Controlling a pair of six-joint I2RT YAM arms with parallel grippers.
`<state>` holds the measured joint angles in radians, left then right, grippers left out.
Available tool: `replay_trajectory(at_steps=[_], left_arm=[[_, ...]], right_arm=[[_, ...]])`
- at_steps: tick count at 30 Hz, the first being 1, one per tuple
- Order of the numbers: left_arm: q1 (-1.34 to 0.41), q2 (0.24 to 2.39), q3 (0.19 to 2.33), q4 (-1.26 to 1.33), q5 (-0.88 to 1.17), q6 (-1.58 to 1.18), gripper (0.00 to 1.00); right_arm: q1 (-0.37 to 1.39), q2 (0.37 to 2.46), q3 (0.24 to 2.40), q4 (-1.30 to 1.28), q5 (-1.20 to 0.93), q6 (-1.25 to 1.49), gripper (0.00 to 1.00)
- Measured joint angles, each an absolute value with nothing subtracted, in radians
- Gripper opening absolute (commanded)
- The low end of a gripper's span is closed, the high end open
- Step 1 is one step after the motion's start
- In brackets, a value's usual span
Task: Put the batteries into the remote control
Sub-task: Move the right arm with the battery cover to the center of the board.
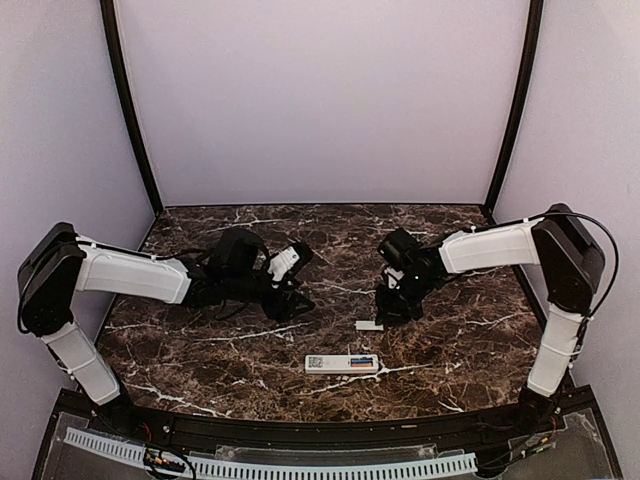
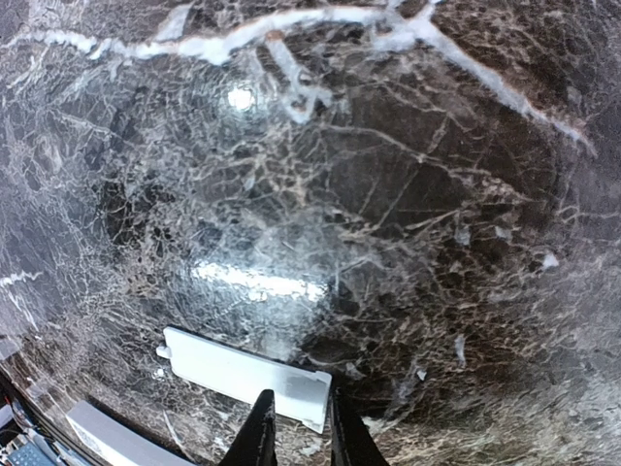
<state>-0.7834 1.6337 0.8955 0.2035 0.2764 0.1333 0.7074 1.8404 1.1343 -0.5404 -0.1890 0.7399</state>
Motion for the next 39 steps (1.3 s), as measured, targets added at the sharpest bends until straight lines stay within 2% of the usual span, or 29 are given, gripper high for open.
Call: replay_trajectory(at_steps=[11,14,16,21,25,32,39], left_arm=[[-0.795,1.736,0.896,0.26,0.258,0.212,0.44],[-0.807,1.753,0.895,0.271,0.248,0.237,0.3],[-0.815,1.771,0.895,0.284,0.238,0.252,0.28],[-0.829,1.814,0.891,0.298,0.219,0.253,0.24],[-0.834,1.837,0.888,0.3,0.197,0.257,0.15],[-0.834,1.847,0.854,0.298,0.168,0.271,0.13],[-0.891,1.85,0.854,0.294,0.234,0.311,0.11]], right_arm=[[0.728,1.848,1.136,-0.539,-0.194,0.731,0.09],[0.744,1.867,1.154,-0.532,-0.205,0.72,0.08],[0.752,1.888,1.177,-0.52,-0.211,0.712,0.08],[0.781,1.943,1.248,-0.513,-0.209,0.672,0.07],[0.794,1.977,1.29,-0.501,-0.212,0.649,0.07],[0.794,2.001,1.322,-0.495,-0.226,0.625,0.07],[0.794,2.002,1.322,-0.493,-0.236,0.595,0.12]])
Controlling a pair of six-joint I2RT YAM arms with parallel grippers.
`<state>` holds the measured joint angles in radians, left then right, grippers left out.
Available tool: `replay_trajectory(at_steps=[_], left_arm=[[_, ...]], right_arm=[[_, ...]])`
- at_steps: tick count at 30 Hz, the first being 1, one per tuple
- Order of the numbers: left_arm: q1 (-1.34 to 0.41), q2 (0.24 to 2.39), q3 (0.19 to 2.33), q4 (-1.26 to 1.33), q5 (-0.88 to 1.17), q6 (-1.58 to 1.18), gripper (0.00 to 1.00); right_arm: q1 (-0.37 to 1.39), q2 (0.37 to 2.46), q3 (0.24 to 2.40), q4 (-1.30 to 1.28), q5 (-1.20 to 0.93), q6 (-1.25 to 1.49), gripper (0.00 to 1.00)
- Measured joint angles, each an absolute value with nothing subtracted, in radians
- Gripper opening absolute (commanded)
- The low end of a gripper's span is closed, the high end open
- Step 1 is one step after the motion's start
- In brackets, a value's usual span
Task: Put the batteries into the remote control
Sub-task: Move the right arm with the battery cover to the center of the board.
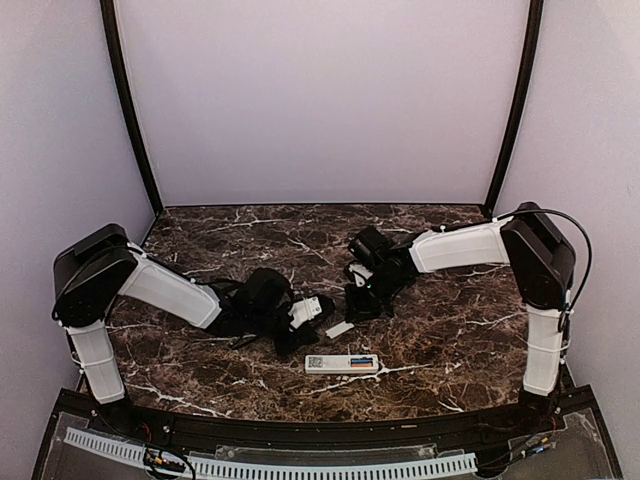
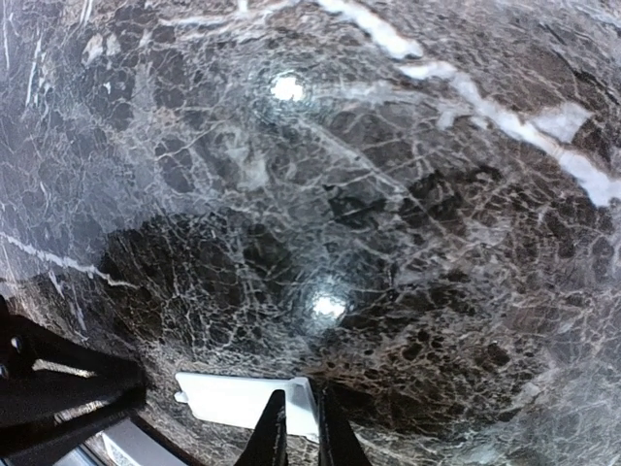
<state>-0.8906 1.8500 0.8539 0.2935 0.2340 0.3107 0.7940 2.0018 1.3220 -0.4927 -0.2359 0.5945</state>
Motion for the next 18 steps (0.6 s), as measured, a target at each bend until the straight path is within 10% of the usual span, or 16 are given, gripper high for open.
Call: replay_trajectory(at_steps=[18], left_arm=[[-0.925,1.83,0.849,0.271,0.167,0.285,0.12]], right_arm=[[0.852,2.035,1.357,-0.476,-0.266,0.506,0.07]])
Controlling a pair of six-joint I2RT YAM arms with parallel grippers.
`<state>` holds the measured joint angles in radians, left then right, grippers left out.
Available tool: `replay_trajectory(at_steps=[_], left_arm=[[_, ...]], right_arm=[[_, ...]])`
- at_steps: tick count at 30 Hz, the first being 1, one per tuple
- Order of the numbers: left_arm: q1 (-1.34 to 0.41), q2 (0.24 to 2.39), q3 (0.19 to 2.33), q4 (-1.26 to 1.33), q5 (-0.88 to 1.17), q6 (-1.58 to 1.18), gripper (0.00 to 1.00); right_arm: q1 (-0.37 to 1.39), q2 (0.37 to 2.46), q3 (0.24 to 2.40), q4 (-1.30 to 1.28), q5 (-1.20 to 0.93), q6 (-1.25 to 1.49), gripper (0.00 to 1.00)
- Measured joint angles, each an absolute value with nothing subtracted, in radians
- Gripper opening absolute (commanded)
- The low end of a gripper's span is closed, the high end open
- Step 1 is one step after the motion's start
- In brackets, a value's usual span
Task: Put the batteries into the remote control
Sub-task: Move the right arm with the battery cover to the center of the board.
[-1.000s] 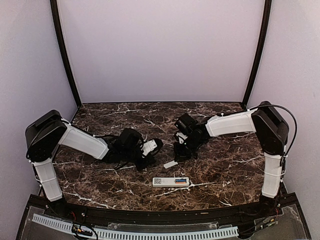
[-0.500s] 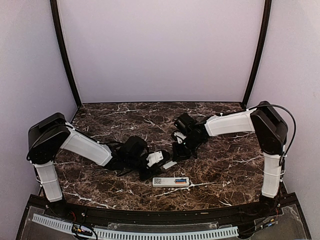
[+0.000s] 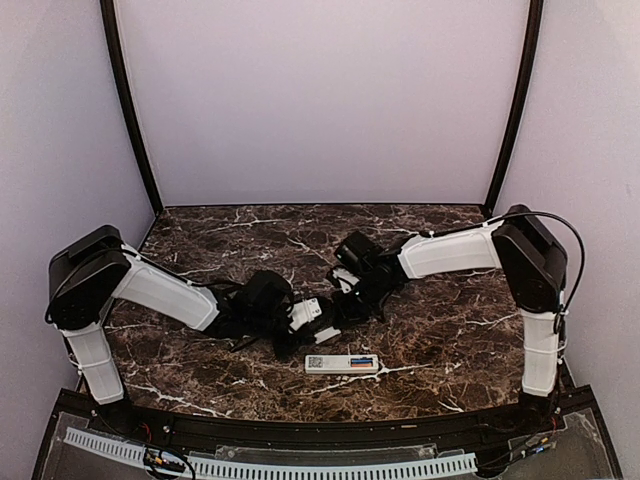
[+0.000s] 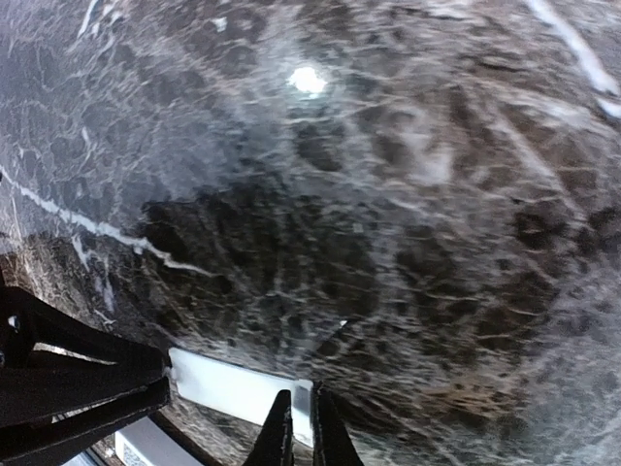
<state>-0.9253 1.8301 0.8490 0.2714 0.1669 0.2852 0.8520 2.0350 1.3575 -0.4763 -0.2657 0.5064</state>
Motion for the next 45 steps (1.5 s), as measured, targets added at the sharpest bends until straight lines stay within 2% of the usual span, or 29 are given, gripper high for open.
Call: replay_trajectory(at_steps=[8,15,19,24,31,36,45], left_arm=[[-0.923,1.583,0.745,0.154,0.103,0.192,0.22],[-0.923,1.332,0.667,0.086,0.027,0.044,0.2],[-0.923,1.218,0.643,0.015,-0.104,-0.091,0.21],[-0.911,0.971,0.587,-0.097,-0.275,-0.234,0.25],[-0.906,0.664,0.524,-0.173,-0.376,-0.319,0.32],[-0.906,0.654,0.506,-0.189,-0.344,-0.317,0.4],[-0.906,0.707,0.479,-0.146,-0.168,-0.228,0.51]], right_arm=[[0.941,2.088,1.427,-0.471,-0.277,0.506,0.04],[1.007,2.12,1.472,-0.475,-0.281,0.53,0.06],[1.052,2.17,1.555,-0.5,-0.273,0.545,0.07],[1.11,2.219,1.642,-0.534,-0.241,0.556,0.07],[1.197,2.248,1.705,-0.591,-0.197,0.552,0.06],[1.256,2.248,1.709,-0.623,-0.181,0.546,0.06],[1.311,2.186,1.631,-0.655,-0.162,0.613,0.08]])
